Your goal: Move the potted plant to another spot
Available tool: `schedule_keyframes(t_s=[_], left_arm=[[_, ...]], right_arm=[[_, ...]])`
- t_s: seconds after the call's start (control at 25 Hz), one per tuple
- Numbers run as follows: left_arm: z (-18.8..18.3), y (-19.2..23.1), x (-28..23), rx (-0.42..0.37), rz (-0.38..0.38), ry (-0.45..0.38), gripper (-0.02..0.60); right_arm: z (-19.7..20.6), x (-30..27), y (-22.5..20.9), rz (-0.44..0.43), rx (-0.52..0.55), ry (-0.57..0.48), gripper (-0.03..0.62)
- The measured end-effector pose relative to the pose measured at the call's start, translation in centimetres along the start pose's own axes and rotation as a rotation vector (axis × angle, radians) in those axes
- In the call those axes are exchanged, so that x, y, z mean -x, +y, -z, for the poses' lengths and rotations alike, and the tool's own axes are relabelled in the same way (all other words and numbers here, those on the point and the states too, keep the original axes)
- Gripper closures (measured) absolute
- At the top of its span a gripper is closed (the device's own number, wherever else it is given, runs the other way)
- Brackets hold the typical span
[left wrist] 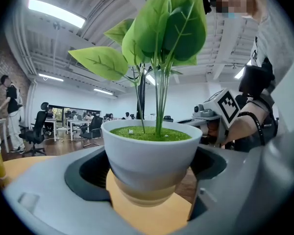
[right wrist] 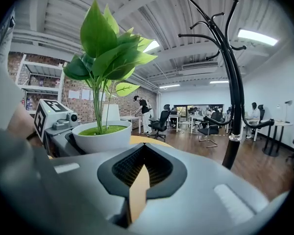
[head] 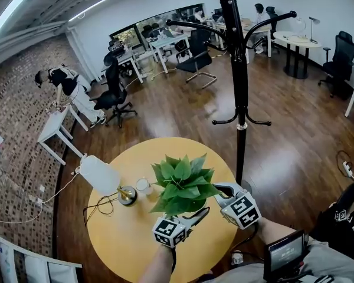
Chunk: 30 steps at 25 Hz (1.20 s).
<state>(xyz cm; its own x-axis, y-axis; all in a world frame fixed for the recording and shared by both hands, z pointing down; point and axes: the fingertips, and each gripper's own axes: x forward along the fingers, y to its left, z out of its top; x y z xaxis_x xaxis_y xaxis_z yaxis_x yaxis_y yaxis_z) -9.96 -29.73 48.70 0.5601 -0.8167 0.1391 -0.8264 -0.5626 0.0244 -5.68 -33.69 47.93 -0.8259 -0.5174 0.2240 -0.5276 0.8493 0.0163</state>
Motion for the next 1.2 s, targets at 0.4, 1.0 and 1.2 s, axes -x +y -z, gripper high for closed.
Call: schedule_keyframes(t_s=[0.4,1.0,1.2], left_arm=[[1.5,2.9,-4.2,0.046,-0.02,0.021,0.081],[10.4,7.7,-8.4,0.153,-0.104,0.079,0.08],[13.2,9.8,-10.1,0.157,-0.126,0.09,0.081]], right_arm=[[1.9,-1.8,-4.0,0.017,-0.026,0.042,0.588],[10.2,-5.8,-5.8,0.009,-0.076,0.194,0.586],[13.6,-6.9,-6.8,0.01,-0.106,0.242,0.586]])
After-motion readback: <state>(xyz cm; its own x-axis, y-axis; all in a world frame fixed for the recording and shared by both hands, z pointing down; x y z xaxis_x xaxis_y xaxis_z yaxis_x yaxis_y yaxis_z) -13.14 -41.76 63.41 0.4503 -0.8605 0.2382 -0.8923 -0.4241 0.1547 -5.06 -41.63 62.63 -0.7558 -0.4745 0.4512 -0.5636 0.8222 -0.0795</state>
